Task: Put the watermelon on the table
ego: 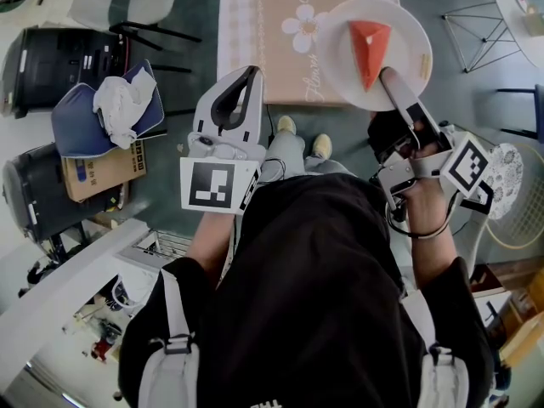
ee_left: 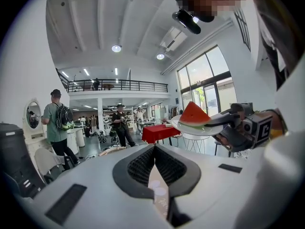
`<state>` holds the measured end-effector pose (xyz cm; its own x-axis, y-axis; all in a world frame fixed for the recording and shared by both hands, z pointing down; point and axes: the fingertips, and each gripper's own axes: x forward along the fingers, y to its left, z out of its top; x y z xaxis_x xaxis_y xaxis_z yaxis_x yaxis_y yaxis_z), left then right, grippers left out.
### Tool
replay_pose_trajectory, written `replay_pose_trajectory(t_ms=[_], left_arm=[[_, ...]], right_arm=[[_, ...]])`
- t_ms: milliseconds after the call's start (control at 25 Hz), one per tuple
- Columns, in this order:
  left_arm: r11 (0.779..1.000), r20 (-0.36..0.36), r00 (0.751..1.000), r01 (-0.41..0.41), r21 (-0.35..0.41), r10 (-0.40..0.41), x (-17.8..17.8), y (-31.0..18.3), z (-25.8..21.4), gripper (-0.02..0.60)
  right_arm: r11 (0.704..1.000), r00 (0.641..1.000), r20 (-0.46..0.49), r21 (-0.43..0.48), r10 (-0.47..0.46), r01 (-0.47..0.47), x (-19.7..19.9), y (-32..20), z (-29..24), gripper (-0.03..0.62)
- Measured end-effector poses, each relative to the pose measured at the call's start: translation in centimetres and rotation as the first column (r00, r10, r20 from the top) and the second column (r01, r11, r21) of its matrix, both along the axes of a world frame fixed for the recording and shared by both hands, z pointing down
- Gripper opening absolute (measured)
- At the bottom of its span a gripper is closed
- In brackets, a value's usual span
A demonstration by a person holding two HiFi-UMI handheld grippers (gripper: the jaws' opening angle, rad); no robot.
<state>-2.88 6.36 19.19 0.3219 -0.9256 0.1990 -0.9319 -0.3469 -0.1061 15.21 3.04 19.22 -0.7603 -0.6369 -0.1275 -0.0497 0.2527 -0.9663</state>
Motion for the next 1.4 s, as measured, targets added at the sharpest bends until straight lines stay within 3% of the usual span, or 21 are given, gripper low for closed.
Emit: replay_pose_trajectory(t_ms=[520, 1400], left_arm=[[1.000, -0.006, 1.000, -0.015, -0.019, 0.015, -1.3, -0.4, 0.7, 0.012], [0.996, -0.065, 0.994, -0.088, -0.032, 0.086, -4.2, -9.9, 1.2, 0.012]], right_arm=[[1.000, 1.000, -0.007, -0.006, 0.008, -0.008, -1.4, -0.6, 0.3, 0.025], [0.997, 0.997, -0.035, -0.025, 0.073, -0.074, -4.6, -8.4, 0.3, 0.025]])
